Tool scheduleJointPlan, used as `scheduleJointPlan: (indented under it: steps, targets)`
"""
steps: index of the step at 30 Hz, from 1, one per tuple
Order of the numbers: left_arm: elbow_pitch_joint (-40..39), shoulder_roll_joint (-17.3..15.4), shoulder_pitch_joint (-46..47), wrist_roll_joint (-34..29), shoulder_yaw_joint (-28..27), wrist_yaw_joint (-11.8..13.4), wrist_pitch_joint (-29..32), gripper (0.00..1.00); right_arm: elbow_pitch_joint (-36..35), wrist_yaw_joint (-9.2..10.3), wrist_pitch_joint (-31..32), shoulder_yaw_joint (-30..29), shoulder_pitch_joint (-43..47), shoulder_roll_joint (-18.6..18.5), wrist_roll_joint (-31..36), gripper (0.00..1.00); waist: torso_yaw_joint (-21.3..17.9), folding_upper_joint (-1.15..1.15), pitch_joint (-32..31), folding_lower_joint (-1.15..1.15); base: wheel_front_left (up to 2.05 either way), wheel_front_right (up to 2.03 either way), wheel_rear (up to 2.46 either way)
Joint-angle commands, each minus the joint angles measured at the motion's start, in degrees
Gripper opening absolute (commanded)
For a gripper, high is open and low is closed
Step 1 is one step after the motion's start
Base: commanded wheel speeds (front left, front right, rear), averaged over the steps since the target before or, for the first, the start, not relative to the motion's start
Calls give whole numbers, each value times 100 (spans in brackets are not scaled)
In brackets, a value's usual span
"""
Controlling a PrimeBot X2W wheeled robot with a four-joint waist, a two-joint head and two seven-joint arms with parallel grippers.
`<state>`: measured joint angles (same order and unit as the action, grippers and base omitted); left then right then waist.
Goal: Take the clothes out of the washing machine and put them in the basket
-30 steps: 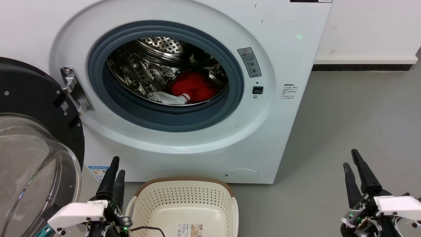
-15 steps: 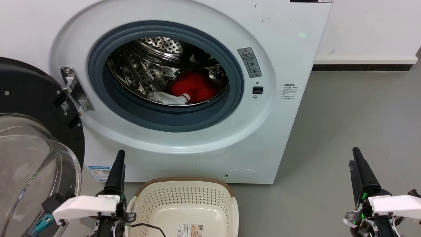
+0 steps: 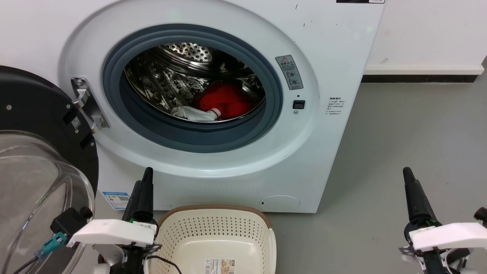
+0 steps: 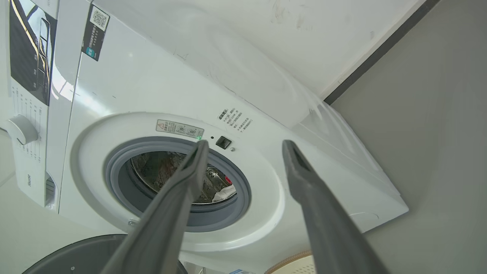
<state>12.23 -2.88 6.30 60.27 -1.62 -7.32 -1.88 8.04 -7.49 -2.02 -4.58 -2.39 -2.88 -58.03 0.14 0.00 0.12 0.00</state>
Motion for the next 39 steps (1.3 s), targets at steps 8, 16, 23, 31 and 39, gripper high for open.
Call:
scheduleJointPlan:
  steps: [8,16,23,31,39]
  targets:
    - [-98,-28,205,-1034,72,-2,-211,100,-168,-1,-201,37,52,-6,1178,100,3,0,-5,0,0,0,0]
    - [-107,-45,207,-1818,135,25,-362,100,-165,-1,-345,57,100,-6,1962,100,1,0,-15,0,0,0,0]
    - [-73,-83,196,-2411,216,88,-483,100,-181,-1,-395,60,145,-5,2609,100,-9,0,-36,0,0,0,0]
    - [-7,-158,181,-3020,308,181,-614,100,-223,-1,-452,76,187,-4,3287,100,-36,0,-43,0,0,0,0]
    - [39,-207,188,-3484,410,260,-715,100,-247,-1,-506,90,225,-3,3804,100,-45,0,-43,0,0,0,0]
